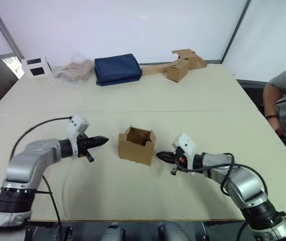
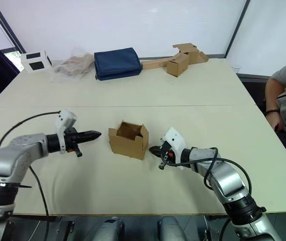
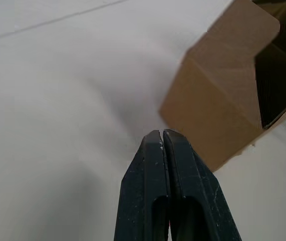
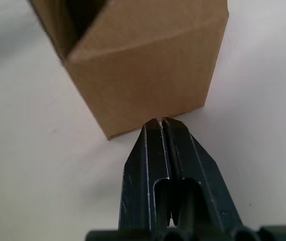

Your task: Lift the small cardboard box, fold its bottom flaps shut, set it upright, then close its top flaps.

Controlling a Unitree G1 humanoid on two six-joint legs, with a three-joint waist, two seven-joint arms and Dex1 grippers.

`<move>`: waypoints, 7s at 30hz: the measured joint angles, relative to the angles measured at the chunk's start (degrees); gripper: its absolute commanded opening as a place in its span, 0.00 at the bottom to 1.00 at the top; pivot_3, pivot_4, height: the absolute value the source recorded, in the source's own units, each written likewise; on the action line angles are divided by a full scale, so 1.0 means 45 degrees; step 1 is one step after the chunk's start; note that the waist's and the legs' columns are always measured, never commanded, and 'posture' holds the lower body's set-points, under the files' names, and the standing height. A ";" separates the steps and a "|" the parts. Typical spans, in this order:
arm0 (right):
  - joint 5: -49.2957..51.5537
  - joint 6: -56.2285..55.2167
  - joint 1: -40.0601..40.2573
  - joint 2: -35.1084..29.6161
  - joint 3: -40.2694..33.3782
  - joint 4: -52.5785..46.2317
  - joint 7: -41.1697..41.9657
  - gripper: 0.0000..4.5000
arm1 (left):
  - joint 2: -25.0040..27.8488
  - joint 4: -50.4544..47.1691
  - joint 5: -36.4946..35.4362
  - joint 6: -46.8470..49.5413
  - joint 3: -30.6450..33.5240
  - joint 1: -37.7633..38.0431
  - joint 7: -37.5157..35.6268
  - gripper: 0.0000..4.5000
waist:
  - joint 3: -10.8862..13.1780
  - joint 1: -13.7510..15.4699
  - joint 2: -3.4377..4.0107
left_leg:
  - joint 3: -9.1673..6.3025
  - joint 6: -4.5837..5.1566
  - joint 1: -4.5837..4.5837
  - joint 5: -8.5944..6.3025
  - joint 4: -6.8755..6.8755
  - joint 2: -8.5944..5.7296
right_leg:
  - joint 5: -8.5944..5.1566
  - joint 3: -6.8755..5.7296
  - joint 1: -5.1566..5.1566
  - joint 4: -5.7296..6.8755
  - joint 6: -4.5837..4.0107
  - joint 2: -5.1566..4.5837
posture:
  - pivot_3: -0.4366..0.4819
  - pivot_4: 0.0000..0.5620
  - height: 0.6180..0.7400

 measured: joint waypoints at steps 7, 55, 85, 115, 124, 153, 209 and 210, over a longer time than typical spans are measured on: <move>-0.1015 -0.0728 -0.0374 0.0067 0.0975 0.0574 0.0533 0.00 | -0.0813 -0.0254 0.0333 -0.0109 -0.0578 0.0496 0.0821 0.01 | -0.0001 -0.0045 0.0002 | 0.0001 0.0001 0.0001 0.0000 -0.0012 0.0003 | 0.0000 0.0002 -0.0008 -0.0002 -0.0001 0.0004 | 0.48 0.27 1.00; 0.0695 0.0123 -0.1922 0.0297 -0.1412 0.0188 0.1289 0.00 | -0.0290 -0.0420 -0.0275 0.0087 -0.1590 -0.2187 -0.0775 0.01 | 0.0000 -0.0032 0.0004 | 0.0004 0.0000 0.0006 0.0000 -0.0018 0.0001 | -0.0001 0.0002 0.0001 -0.0009 -0.0002 0.0005 | 0.48 0.27 1.00; -0.0323 -0.0619 -0.2038 0.0251 -0.0255 0.0732 0.1766 0.00 | -0.1014 0.0162 0.0492 -0.1150 -0.2169 -0.1968 -0.0702 0.01 | -0.0005 -0.0027 0.0004 | 0.0003 0.0000 0.0015 0.0000 -0.0015 0.0000 | -0.0001 0.0002 0.0012 -0.0008 -0.0002 0.0003 | 0.48 0.27 1.00; 0.5776 0.3753 -0.2139 -0.0099 -0.2578 -0.3890 0.1235 0.00 | -0.1097 0.5996 0.2074 -0.3333 -0.2729 -0.4132 -0.2397 0.01 | 0.0000 -0.0032 0.0012 | -0.0001 0.0001 -0.0002 0.0000 -0.0021 0.0000 | -0.0001 -0.0002 -0.0004 -0.0015 -0.0001 0.0007 | 0.48 0.27 1.00; 0.3206 0.2522 -0.1546 -0.0916 -0.0060 -0.4241 0.0748 0.00 | -0.1975 0.7882 0.2587 -0.4343 -0.2794 -0.4549 -0.3402 0.01 | 0.0000 -0.0029 0.0008 | -0.0003 0.0001 -0.0006 0.0000 -0.0016 -0.0002 | -0.0001 -0.0006 -0.0005 -0.0015 -0.0001 0.0006 | 0.48 0.27 1.00; 0.0848 0.0488 -0.2063 -0.0526 0.0780 -0.2113 0.2070 0.00 | -0.2402 0.7264 0.2590 -0.3971 -0.2432 -0.4528 -0.3215 0.01 | 0.0000 -0.0030 0.0008 | -0.0012 0.0000 -0.0005 0.0000 -0.0013 -0.0002 | -0.0001 -0.0007 -0.0005 -0.0013 -0.0001 0.0006 | 0.48 0.27 1.00; -0.0070 -0.0545 -0.2483 0.0768 0.0848 0.0094 0.2368 0.00 | 0.0268 -0.1073 -0.1081 0.0287 -0.1832 -0.1436 -0.2741 0.01 | 0.0000 -0.0168 0.0010 | -0.0021 -0.0003 0.0009 0.0001 -0.0029 0.0002 | -0.0002 -0.0011 0.0007 -0.0015 -0.0004 0.0008 | 0.48 0.27 1.00; -0.0069 -0.0512 -0.2483 0.0768 0.0847 0.0094 0.2358 0.00 | 0.0269 -0.0996 -0.1019 0.0161 -0.1878 -0.1491 -0.2755 0.01 | 0.0000 -0.0168 0.0010 | -0.0021 -0.0002 0.0009 0.0001 -0.0029 0.0002 | -0.0002 -0.0011 0.0007 -0.0015 -0.0004 0.0007 | 0.48 0.27 1.00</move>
